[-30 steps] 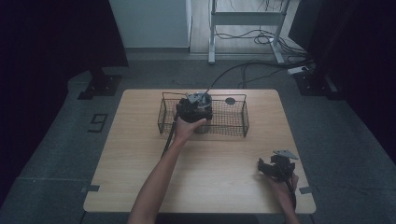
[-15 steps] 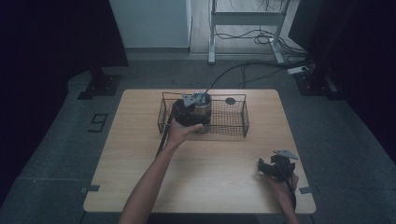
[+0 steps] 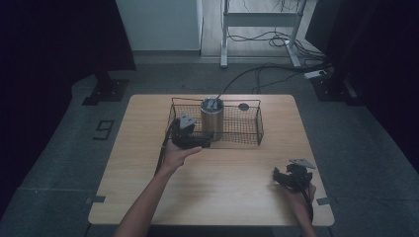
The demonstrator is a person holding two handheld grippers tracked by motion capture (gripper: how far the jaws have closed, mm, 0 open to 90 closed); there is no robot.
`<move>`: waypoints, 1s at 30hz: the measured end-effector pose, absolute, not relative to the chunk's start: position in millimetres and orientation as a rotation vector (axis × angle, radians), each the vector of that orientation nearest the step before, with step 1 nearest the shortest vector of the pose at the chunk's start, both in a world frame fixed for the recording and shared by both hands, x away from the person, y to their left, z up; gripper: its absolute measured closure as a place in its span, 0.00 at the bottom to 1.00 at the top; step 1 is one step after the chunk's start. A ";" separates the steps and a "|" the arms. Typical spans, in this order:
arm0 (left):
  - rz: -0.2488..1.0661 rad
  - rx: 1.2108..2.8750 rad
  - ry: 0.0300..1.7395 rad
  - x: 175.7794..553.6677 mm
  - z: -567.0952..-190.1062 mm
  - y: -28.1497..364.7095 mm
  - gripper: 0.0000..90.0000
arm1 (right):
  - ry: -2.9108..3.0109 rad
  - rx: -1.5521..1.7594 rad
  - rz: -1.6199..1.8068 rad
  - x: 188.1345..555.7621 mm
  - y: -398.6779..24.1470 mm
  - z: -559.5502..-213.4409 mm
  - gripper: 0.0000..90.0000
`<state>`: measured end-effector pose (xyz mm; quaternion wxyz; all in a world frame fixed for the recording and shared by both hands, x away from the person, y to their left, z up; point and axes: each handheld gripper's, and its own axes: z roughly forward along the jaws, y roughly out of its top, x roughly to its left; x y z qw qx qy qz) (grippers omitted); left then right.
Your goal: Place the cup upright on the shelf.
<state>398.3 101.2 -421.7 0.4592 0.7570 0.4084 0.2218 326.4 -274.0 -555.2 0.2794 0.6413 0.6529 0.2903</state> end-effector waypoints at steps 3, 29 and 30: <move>0.519 1.859 1.007 386.2 -425.7 115.1 0.03 | 1.746 1.723 0.780 326.5 -273.9 -555.3 0.15; 0.435 1.910 1.094 300.4 -502.7 178.4 0.08 | 1.737 1.729 0.769 326.9 -273.5 -555.2 0.14; 0.435 1.910 1.094 300.4 -502.7 178.4 0.08 | 1.737 1.729 0.769 326.9 -273.5 -555.2 0.14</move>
